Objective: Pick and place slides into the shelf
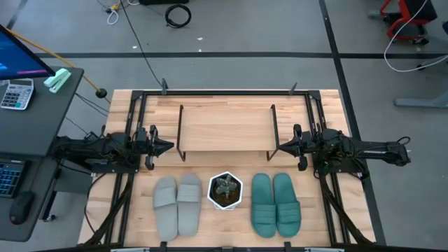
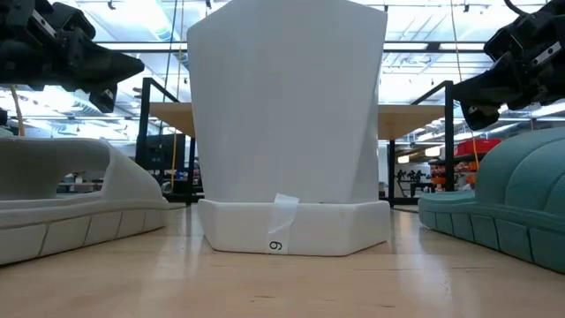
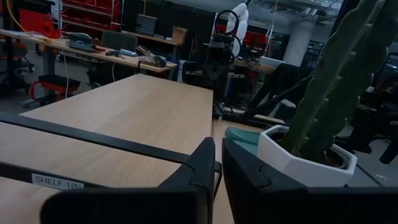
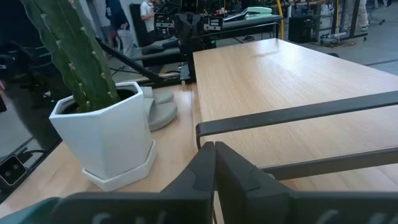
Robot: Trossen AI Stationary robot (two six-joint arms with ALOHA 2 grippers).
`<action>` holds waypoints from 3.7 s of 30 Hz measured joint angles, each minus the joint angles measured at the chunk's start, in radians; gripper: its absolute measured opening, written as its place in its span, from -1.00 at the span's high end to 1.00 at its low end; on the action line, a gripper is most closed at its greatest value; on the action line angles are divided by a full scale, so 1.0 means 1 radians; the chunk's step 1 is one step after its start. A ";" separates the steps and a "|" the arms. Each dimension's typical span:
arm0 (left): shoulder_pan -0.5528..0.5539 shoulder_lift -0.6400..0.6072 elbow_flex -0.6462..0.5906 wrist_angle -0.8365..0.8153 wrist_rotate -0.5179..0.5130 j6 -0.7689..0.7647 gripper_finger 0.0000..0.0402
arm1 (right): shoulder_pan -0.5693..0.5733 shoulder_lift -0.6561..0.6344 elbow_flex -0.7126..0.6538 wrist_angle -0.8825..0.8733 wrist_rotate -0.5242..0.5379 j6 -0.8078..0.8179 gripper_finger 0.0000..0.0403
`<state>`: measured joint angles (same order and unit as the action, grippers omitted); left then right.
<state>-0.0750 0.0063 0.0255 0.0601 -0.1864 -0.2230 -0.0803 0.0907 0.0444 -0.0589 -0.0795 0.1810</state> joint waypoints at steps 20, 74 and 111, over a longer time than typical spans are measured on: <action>0.000 0.000 0.000 0.000 0.000 0.000 0.82 | 0.000 0.000 0.000 0.000 0.000 0.000 0.91; 0.000 0.000 0.000 0.007 0.000 -0.071 0.92 | 0.000 0.000 0.000 0.010 0.003 0.153 0.91; 0.000 0.000 0.032 -0.138 0.083 -0.689 0.95 | -0.003 -0.022 0.409 -0.845 0.048 0.899 0.95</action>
<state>-0.0753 0.0059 0.0578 -0.0783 -0.1036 -0.9123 -0.0830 0.0689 0.4534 -0.9043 -0.0317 1.0803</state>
